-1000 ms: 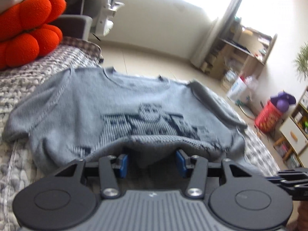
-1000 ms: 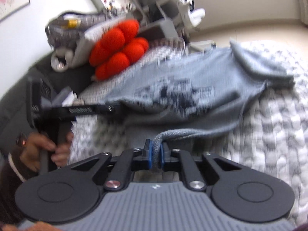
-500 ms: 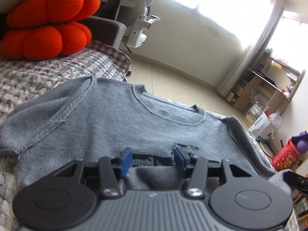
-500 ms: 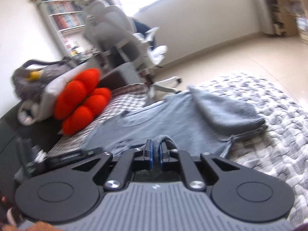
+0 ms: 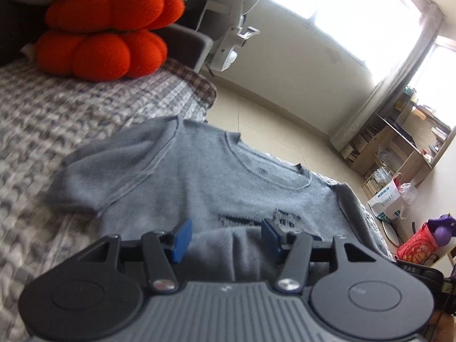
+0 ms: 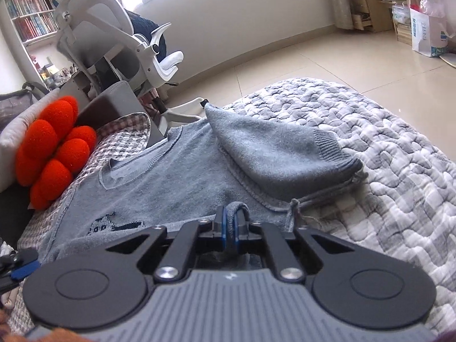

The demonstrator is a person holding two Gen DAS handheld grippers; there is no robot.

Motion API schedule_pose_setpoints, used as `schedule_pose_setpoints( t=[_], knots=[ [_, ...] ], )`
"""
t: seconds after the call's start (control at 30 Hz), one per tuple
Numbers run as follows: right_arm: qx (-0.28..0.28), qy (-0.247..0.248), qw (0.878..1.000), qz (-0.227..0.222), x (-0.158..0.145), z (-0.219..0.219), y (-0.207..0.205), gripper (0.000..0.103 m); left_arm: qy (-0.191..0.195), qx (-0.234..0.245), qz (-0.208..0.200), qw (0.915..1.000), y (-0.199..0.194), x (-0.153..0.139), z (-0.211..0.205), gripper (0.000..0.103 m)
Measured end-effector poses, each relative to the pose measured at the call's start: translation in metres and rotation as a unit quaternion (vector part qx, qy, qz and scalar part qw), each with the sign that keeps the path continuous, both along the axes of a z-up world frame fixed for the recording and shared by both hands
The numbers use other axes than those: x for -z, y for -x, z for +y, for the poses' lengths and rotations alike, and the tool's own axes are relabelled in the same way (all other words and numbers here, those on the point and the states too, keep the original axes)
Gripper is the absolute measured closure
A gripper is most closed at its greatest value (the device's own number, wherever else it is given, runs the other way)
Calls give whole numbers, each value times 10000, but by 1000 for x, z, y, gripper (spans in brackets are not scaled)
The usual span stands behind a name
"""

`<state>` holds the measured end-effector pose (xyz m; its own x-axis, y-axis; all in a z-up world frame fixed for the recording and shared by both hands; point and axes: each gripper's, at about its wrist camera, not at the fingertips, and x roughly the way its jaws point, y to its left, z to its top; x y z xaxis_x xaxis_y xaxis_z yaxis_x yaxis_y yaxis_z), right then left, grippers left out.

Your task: Fold clothes

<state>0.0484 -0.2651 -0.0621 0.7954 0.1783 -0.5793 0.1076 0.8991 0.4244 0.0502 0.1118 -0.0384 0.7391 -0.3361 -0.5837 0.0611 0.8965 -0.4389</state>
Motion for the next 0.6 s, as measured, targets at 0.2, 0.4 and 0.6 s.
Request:
schedule_pose_setpoints(
  t=[0.2, 0.4, 0.6],
  knots=[
    [-32, -14, 10000, -6, -2, -1, 4, 93, 190, -98, 711, 9972, 9, 10, 20, 44],
    [-3, -110, 9999, -8, -6, -4, 12, 93, 9, -405, 789, 9961, 12, 10, 34, 43],
    [-63, -58, 9999, -62, -12, 0, 18, 93, -389, -211, 856, 9953, 11, 14, 28, 45]
  ],
)
